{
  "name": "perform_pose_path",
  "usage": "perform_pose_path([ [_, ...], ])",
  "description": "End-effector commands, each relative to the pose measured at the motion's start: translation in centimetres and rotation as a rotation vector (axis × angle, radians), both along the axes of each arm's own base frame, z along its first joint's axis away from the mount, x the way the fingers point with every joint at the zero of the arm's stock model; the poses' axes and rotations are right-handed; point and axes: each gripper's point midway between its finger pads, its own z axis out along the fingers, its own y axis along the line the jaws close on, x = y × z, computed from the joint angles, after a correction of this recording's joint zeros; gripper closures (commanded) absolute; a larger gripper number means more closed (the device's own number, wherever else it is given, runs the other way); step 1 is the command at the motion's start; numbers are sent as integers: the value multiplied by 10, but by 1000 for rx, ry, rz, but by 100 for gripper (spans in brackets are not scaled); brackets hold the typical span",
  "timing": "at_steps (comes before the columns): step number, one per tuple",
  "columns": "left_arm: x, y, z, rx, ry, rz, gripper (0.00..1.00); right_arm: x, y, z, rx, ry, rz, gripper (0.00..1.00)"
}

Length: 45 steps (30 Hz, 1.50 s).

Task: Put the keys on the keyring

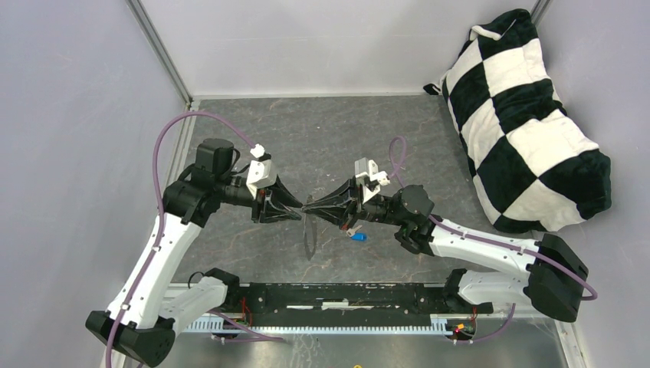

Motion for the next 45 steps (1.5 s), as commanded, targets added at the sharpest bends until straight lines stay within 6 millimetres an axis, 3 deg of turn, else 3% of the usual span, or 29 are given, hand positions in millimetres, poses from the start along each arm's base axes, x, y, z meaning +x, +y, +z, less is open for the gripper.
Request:
perform_pose_path([
  [1, -13, -2, 27, -72, -24, -49, 59, -4, -1, 25, 78, -52, 5, 99],
  [10, -12, -3, 26, -74, -33, -60, 59, -6, 5, 25, 69, -54, 14, 99],
  [16, -10, -2, 16, -57, -37, -43, 64, -6, 5, 28, 81, -50, 7, 99],
  [26, -10, 0, 12, -49, -50, -34, 57, -10, 4, 30, 92, -40, 22, 99],
  [29, -9, -1, 13, -49, -46, -37, 62, -11, 5, 28, 91, -35, 25, 99],
  [40, -7, -1, 10, -46, -49, -19, 97, -14, 7, 31, 101, -28, 38, 99],
  [45, -3, -1, 15, -61, -65, 17, 98, -19, 10, 23, 38, -21, 74, 86],
])
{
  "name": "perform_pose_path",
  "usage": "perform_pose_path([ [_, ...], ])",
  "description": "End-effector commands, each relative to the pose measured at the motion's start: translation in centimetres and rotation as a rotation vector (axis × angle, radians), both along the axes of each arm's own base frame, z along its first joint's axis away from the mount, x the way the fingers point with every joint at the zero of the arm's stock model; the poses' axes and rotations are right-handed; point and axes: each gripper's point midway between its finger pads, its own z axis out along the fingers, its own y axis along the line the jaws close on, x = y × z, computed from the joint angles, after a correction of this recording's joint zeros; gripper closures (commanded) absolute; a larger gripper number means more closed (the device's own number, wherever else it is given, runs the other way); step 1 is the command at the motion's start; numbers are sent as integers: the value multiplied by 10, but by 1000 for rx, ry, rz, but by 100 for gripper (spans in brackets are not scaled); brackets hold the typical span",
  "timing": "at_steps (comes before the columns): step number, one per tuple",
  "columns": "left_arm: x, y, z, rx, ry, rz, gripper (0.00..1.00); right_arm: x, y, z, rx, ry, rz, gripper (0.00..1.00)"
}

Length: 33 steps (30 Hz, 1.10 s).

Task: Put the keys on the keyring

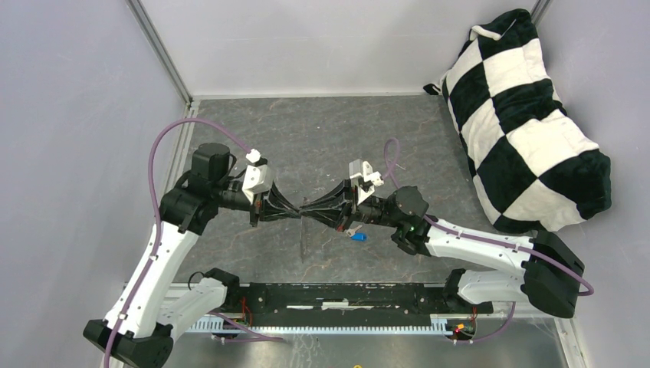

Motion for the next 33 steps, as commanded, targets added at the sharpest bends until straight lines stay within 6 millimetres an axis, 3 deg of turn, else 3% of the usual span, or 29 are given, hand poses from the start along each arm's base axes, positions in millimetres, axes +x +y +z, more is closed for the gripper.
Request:
perform_pose_path([
  [1, 6, -1, 8, -22, -40, 38, 98, -15, 3, 28, 23, -49, 70, 83],
  [7, 7, 0, 4, -12, -19, 56, 98, -5, 14, -1, -249, -102, 67, 68],
  [12, 11, 1, 2, 1, -11, 77, 98, 4, 9, 4, -362, -221, 41, 54],
  [15, 10, 2, 1, 13, -36, 66, 98, 11, 4, 1, -444, -283, 29, 52],
  [20, 3, 7, -6, 58, -96, 22, 98, 17, -2, 4, -523, -394, 51, 56],
  [33, 10, 10, -12, 101, -129, 33, 98, 18, 9, 1, -591, -430, 145, 68],
])
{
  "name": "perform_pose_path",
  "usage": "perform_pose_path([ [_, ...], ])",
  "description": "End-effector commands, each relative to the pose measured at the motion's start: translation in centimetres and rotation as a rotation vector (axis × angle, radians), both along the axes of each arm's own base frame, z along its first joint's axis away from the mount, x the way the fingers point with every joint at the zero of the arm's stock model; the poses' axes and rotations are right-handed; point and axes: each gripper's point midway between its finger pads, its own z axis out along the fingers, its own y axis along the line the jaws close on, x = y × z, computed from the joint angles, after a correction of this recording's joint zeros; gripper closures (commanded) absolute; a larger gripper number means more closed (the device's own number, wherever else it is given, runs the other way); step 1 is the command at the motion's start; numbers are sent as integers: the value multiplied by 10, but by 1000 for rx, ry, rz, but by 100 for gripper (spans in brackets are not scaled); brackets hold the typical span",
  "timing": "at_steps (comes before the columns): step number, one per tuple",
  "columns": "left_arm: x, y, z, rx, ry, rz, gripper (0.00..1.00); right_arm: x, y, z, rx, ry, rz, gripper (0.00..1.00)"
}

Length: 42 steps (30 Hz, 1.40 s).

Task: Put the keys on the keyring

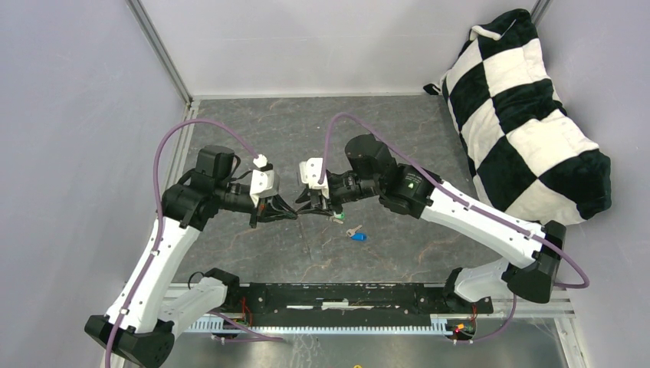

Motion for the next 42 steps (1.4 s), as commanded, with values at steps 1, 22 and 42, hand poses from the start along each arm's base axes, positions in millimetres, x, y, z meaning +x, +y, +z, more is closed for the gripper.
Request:
perform_pose_path([
  [1, 2, -1, 16, -23, -103, -27, 98, -3, -1, 16, 13, -34, 37, 68],
  [22, 3, -1, 22, -25, -134, -27, 98, -4, 1, 10, -24, -8, 43, 73],
  [42, -2, 2, 14, -7, -23, 24, 64, -8, -18, 46, 410, 48, -119, 99],
])
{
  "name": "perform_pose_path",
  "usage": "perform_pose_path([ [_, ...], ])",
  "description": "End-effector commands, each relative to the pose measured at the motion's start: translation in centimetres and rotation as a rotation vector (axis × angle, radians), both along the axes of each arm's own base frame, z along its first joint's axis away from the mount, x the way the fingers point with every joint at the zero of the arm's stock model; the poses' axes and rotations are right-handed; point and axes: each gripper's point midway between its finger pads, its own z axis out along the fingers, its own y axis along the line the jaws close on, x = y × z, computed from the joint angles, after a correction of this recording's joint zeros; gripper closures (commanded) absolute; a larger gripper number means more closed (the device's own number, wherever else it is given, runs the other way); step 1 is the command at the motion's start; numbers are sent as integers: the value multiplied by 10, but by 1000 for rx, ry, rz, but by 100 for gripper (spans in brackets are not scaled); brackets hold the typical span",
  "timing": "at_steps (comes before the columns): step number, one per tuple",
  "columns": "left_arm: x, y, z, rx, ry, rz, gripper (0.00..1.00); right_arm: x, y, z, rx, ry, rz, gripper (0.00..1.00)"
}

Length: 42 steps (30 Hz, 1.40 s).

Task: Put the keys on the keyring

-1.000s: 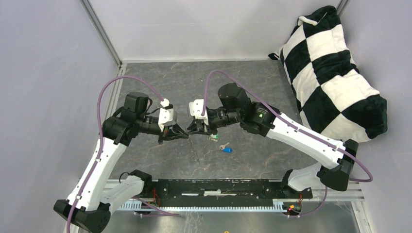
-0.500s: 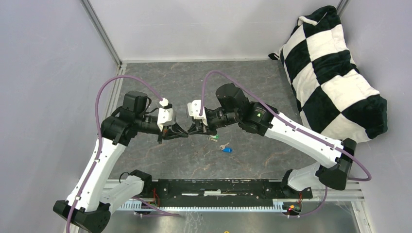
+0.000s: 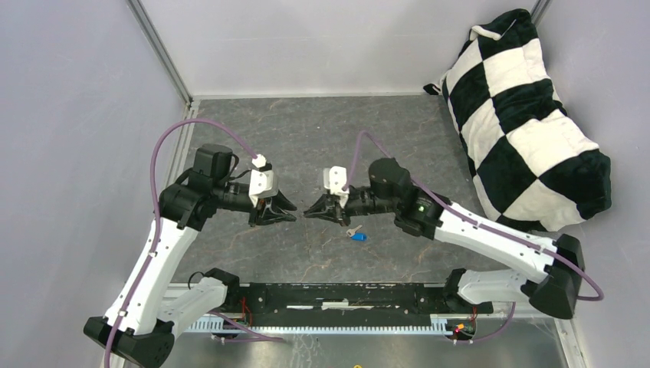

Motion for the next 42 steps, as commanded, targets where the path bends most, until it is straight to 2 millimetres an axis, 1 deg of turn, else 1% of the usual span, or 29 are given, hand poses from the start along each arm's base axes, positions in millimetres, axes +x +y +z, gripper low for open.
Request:
perform_pose_path([
  [1, -7, 1, 8, -17, 35, 23, 64, -3, -12, 67, 334, -34, -71, 99],
  [2, -9, 1, 7, -24, 39, 21, 64, -5, -16, 72, 374, -37, -79, 99],
  [5, -9, -2, 7, -59, 63, 45, 65, -10, -24, 77, 458, -4, -83, 99],
  [8, -7, -5, 9, -97, 71, 55, 65, -11, -27, 76, 495, 27, -92, 99],
  [13, -6, -12, 23, -161, 100, 34, 65, -15, -32, 78, 580, 69, -88, 99],
  [16, -4, -16, 35, -199, 97, 24, 61, -15, -35, 77, 621, 93, -93, 99],
  [18, -7, -17, 39, -211, 105, 7, 58, -16, -36, 77, 648, 109, -86, 99],
  [24, -13, -17, 36, -215, 119, -17, 57, -19, -36, 78, 704, 148, -64, 99],
  [28, -14, -16, 33, -215, 117, -23, 56, -21, -32, 79, 707, 161, -41, 99],
  [33, -16, -17, 41, -225, 109, -46, 52, -19, -29, 80, 715, 161, -42, 99],
  [38, -18, -18, 46, -235, 113, -55, 52, -18, -25, 75, 705, 167, -45, 99],
  [42, -19, -18, 46, -240, 111, -55, 52, -18, -21, 73, 700, 166, -47, 99],
])
